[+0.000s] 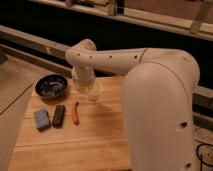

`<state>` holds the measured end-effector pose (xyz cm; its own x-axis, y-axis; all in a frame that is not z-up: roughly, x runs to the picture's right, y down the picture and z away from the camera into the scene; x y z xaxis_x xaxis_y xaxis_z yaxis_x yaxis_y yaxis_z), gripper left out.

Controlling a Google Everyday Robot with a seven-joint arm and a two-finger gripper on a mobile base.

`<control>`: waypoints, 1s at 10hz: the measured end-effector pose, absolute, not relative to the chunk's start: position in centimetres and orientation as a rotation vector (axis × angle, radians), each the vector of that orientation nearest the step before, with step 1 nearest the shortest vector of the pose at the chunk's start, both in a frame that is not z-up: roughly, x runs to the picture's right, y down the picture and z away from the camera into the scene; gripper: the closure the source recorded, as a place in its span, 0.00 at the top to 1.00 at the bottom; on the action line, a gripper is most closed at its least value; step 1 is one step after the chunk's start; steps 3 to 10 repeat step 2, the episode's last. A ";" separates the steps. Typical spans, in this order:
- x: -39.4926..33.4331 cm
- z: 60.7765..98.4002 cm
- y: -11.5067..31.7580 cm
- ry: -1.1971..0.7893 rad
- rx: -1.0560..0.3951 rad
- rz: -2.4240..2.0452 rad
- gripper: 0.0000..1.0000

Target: Pick up the ceramic cup

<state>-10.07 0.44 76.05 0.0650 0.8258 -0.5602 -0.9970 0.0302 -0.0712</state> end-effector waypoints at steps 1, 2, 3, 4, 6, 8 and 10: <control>-10.0 76.0 0.4 0.417 -0.509 1.470 0.00; -10.1 76.0 0.4 0.416 -0.508 1.471 0.00; -10.1 76.0 0.4 0.416 -0.508 1.471 0.00; -10.1 76.0 0.4 0.416 -0.508 1.471 0.00; -10.1 76.0 0.4 0.416 -0.508 1.471 0.00; -10.1 76.0 0.4 0.416 -0.508 1.471 0.00; -10.1 76.0 0.4 0.416 -0.508 1.471 0.00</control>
